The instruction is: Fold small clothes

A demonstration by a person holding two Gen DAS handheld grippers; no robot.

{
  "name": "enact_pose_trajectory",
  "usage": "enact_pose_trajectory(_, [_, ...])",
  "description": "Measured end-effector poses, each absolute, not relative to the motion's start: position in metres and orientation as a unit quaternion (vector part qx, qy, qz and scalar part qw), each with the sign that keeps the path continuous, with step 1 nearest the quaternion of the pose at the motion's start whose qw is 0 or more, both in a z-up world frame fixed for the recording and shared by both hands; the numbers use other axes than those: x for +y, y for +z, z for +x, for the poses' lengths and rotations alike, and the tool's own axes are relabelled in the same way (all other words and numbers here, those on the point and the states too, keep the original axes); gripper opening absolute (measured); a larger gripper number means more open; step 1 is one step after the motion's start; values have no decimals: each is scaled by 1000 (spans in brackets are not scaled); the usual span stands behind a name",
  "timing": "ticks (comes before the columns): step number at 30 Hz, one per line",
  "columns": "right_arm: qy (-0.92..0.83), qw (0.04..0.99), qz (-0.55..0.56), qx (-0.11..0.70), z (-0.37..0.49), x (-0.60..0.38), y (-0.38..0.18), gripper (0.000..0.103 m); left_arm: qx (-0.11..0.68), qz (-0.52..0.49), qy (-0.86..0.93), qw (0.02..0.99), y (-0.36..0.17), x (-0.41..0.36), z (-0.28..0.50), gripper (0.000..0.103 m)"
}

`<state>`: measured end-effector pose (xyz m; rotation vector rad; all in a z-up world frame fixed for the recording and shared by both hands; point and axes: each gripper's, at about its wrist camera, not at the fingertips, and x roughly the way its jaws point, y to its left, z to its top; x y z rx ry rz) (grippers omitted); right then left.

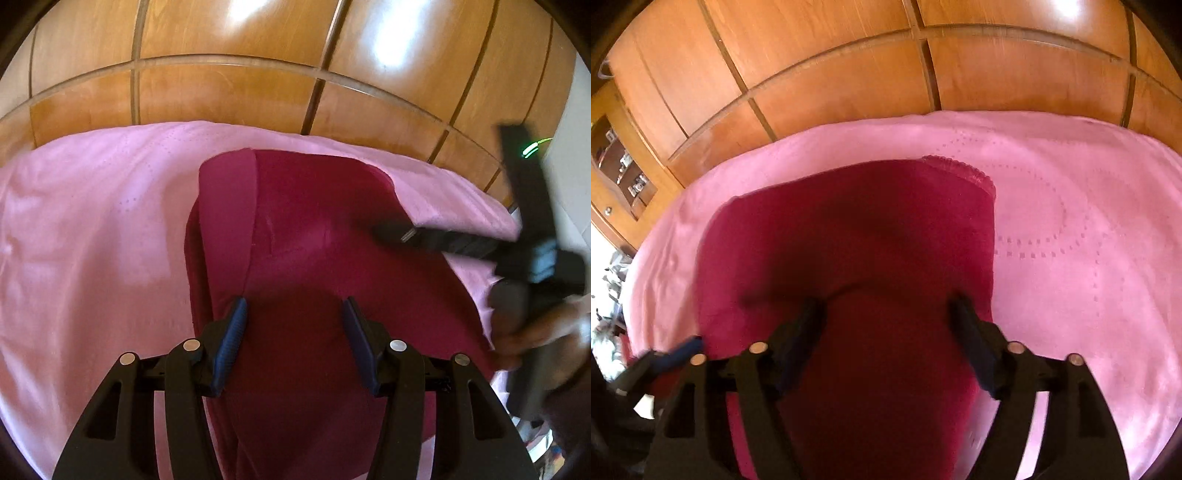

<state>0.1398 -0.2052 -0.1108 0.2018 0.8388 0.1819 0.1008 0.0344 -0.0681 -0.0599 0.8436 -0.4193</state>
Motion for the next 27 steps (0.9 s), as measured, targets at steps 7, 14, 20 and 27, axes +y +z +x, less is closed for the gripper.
enact_pose_trajectory(7, [91, 905, 104, 403, 137, -208, -112, 82, 397, -22, -189, 898, -59, 32, 92, 53])
enact_pose_trajectory(14, [93, 890, 162, 416, 124, -229, -107, 96, 378, -16, -163, 911, -46, 39, 83, 75])
enact_pose_trajectory(20, [106, 890, 182, 403, 100, -246, -101, 97, 382, -17, -156, 911, -46, 46, 80, 75])
enact_pose_trajectory(27, [144, 873, 225, 408, 87, -255, -108, 84, 414, -32, -169, 894, -60, 50, 87, 75])
